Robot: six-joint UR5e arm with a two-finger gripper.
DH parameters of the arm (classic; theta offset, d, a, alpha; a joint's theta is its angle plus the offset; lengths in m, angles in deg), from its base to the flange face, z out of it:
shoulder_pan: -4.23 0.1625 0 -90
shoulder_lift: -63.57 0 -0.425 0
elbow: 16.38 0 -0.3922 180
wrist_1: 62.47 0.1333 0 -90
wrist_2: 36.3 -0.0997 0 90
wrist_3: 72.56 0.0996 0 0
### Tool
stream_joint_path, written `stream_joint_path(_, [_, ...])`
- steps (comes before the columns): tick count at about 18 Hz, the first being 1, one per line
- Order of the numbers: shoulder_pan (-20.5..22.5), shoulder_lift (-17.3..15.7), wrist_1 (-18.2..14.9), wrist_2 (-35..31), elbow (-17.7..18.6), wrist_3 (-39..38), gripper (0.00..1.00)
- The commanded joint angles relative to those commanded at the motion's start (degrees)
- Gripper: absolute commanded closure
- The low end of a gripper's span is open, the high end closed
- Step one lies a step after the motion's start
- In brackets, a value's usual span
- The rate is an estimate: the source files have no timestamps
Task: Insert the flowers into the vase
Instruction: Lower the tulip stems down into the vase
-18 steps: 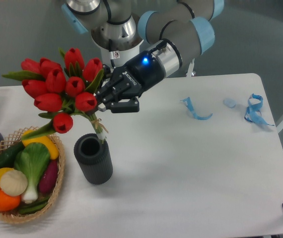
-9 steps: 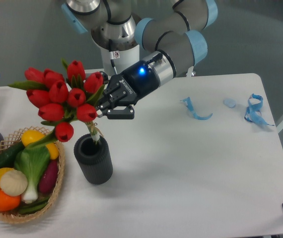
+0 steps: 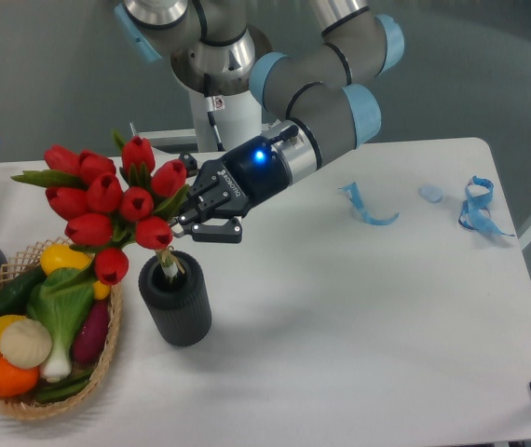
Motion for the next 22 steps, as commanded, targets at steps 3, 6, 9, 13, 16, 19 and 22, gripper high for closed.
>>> stream_joint_path(3, [0.0, 2.0, -0.1, -0.1, 0.5, 1.2, 0.97])
stream_joint_path(6, [0.0, 4.3, -0.1, -0.4, 1.0, 3.4, 0.97])
stream_joint_path(9, [0.0, 5.1, -0.2, -0.6, 2.4, 6.4, 0.97])
stream_joint_path(13, [0.1, 5.4, -0.1, -2.7, 3.4, 6.8, 0.97])
stream_joint_path(16, [0.1, 5.9, 0.0, -4.0, 4.3, 7.3, 0.97])
stream_joint_path(19, [0.1, 5.8, 0.0, -4.0, 5.5, 8.6, 0.97])
stream_joint_path(22, [0.1, 6.7, -0.1, -5.7, 6.7, 12.5, 0.97])
